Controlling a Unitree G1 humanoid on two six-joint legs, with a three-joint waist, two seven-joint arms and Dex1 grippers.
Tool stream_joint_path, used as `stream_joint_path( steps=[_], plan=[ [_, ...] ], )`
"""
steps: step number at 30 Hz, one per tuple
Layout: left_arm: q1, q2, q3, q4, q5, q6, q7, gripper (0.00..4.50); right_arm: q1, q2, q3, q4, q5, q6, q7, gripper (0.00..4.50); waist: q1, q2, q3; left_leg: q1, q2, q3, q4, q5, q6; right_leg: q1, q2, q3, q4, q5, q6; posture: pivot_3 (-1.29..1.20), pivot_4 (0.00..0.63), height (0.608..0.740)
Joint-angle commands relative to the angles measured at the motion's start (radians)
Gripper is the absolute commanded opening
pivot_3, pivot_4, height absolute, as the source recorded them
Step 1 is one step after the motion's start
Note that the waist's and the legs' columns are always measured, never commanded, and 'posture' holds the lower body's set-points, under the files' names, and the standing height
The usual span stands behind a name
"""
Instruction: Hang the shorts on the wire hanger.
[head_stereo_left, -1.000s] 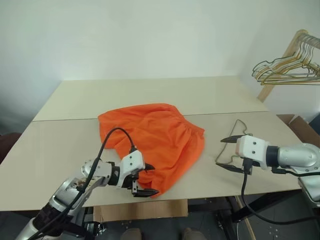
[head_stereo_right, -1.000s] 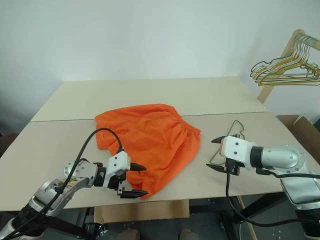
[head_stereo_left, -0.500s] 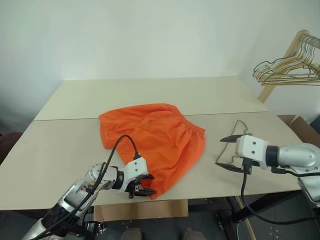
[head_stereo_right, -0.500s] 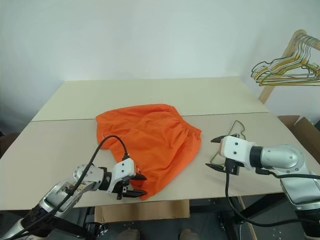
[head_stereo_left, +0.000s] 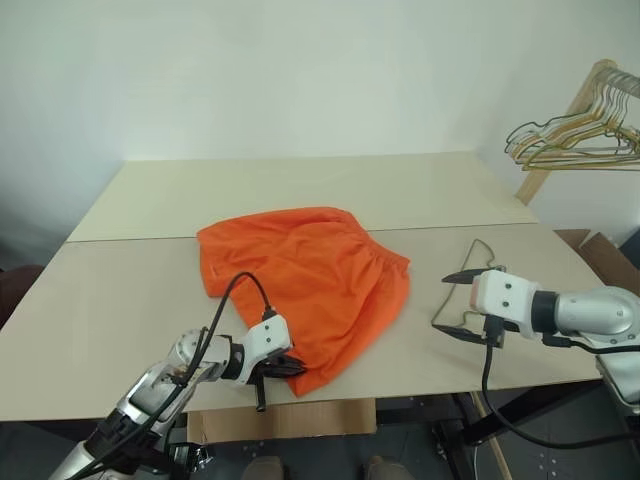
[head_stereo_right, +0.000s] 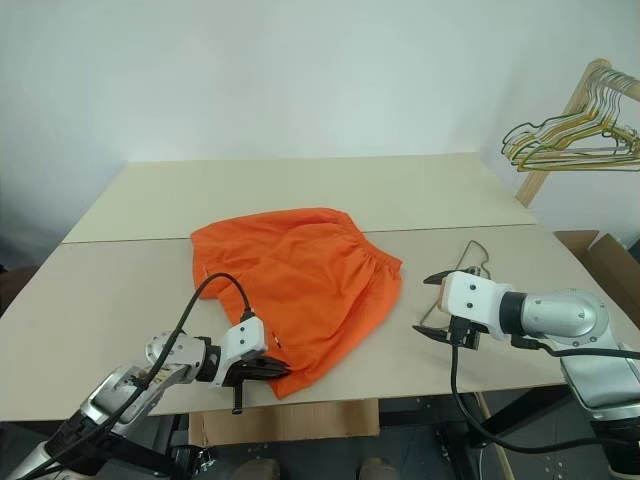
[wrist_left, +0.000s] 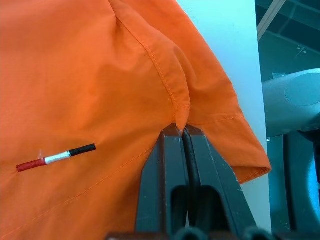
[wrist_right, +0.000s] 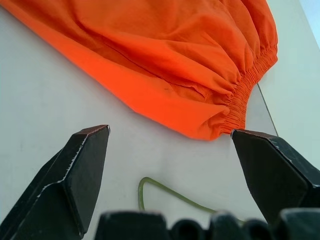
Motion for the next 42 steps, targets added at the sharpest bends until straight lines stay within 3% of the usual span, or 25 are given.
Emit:
stream_joint_path(
  steps=[1,8,13,18,26,34,37,42],
  plan=[
    [0.004,0.011,0.022,-0.005,0.016,-0.051,-0.002,0.06,-0.021,-0.009,-0.020,-0.002,0.002,-0.018,-0.001,4.50,0.000,0.000,0.000,0.000,0.000,0.000,0.000,0.000,0.000,0.000,0.000,0.000,0.000,0.000,0.000,0.03,0.000,0.740],
    [0.087,0.173,0.140,-0.101,-0.022,-0.105,-0.083,0.06,-0.105,0.007,0.097,0.124,-0.185,-0.195,-0.059,4.50,-0.014,0.000,0.000,0.001,0.001,0.000,0.000,0.000,0.000,0.000,0.000,0.000,0.000,0.000,0.000,0.03,0.000,0.740],
    [0.169,0.274,0.252,-0.111,-0.029,-0.156,-0.116,0.06,-0.236,0.076,0.216,0.267,-0.348,-0.370,-0.146,4.50,-0.024,0.001,0.001,0.001,0.001,0.002,0.000,0.000,0.000,-0.001,0.000,0.001,0.001,0.000,0.000,0.05,0.000,0.740],
    [0.210,0.307,0.325,-0.094,-0.043,-0.190,-0.143,0.06,-0.361,0.179,0.323,0.421,-0.509,-0.530,-0.282,4.50,-0.023,0.001,0.001,0.001,0.001,0.002,0.000,0.000,0.000,-0.001,0.000,0.001,0.001,0.000,0.000,0.07,0.000,0.740],
    [0.258,0.346,0.387,-0.080,-0.044,-0.229,-0.167,0.06,-0.550,0.233,0.497,0.718,-0.826,-0.770,-0.540,4.50,-0.017,0.001,0.001,-0.001,0.000,0.002,-0.001,0.000,0.000,-0.003,-0.001,0.001,0.001,0.000,0.000,0.11,0.000,0.740],
    [0.255,0.331,0.389,-0.088,-0.041,-0.224,-0.149,0.06,-0.647,0.253,0.582,0.896,-0.915,-0.898,-0.627,4.50,-0.013,0.001,0.001,0.000,0.000,0.002,-0.001,0.000,0.000,-0.003,-0.001,0.001,0.002,0.000,-0.001,0.12,0.000,0.740],
    [0.258,0.329,0.389,-0.089,-0.040,-0.226,-0.146,0.00,-0.657,0.257,0.598,0.919,-0.916,-0.935,-0.630,3.92,-0.012,0.001,0.001,0.000,0.001,0.002,-0.001,0.000,0.000,-0.003,-0.001,0.001,0.002,0.000,-0.001,0.12,0.000,0.740],
    [0.251,0.326,0.384,-0.079,-0.037,-0.229,-0.143,0.00,-0.664,0.271,0.609,0.937,-0.916,-0.955,-0.633,2.17,-0.012,0.001,0.001,0.000,0.001,0.002,-0.001,0.000,0.000,-0.003,-0.001,0.002,0.003,0.000,-0.001,0.12,0.000,0.740]
  ],
)
